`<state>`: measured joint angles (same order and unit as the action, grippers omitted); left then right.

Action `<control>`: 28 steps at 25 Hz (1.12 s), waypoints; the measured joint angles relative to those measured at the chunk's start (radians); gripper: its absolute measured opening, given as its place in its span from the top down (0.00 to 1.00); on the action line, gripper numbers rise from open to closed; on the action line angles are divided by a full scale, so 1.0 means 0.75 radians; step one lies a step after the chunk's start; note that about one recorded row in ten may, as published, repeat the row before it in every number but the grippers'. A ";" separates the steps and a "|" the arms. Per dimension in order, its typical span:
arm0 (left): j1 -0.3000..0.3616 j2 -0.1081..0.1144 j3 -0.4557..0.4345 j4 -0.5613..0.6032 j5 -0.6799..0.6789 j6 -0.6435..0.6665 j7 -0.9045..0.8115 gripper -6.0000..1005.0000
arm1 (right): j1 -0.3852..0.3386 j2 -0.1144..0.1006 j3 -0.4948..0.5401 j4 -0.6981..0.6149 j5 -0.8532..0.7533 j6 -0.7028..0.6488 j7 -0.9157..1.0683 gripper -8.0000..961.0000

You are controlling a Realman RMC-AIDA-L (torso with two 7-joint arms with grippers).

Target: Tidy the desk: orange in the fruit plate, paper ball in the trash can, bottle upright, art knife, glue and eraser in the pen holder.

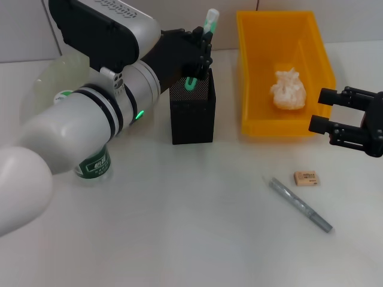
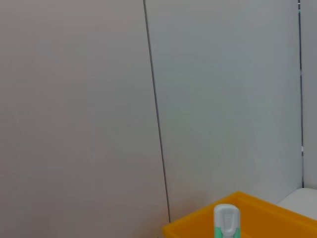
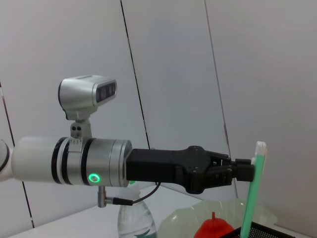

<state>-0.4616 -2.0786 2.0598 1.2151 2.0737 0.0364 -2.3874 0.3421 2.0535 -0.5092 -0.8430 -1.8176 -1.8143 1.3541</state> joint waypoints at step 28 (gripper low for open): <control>-0.016 -0.002 0.110 -0.140 -0.026 -0.175 -0.077 0.89 | -0.002 0.009 0.000 -0.005 0.000 -0.006 0.002 0.38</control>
<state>-0.4739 -2.0800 2.1423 1.1099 2.0539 -0.0945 -2.4453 0.3407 2.0604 -0.5093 -0.8467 -1.8178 -1.8191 1.3559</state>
